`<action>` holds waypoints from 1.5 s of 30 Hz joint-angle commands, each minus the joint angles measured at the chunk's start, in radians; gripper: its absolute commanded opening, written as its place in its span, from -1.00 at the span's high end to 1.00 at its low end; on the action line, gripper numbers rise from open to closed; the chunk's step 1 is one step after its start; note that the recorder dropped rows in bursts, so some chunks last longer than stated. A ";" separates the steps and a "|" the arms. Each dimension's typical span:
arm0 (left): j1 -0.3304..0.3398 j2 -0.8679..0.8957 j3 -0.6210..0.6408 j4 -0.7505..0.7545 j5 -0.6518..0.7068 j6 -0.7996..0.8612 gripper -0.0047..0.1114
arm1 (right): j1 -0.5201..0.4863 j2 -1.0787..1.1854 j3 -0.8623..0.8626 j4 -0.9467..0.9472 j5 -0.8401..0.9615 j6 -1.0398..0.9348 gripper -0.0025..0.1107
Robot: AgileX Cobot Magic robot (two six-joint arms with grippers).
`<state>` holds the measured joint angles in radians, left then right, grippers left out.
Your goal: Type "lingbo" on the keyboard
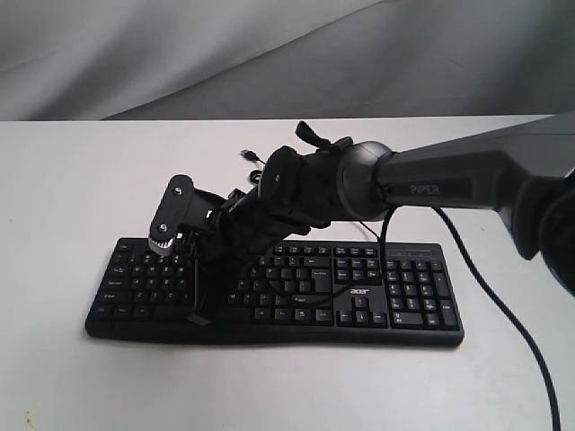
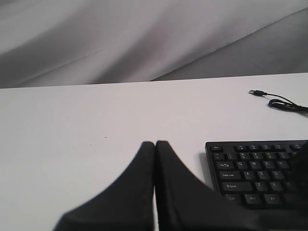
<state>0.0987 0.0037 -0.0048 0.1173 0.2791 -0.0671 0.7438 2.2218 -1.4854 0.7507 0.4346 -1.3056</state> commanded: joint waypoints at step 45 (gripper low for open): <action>0.001 -0.004 0.005 0.000 -0.013 -0.002 0.91 | -0.007 -0.054 -0.005 -0.127 0.132 0.140 0.96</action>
<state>0.0987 0.0037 -0.0048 0.1173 0.2791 -0.0671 0.7438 2.1753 -1.4854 0.6159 0.5473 -1.1760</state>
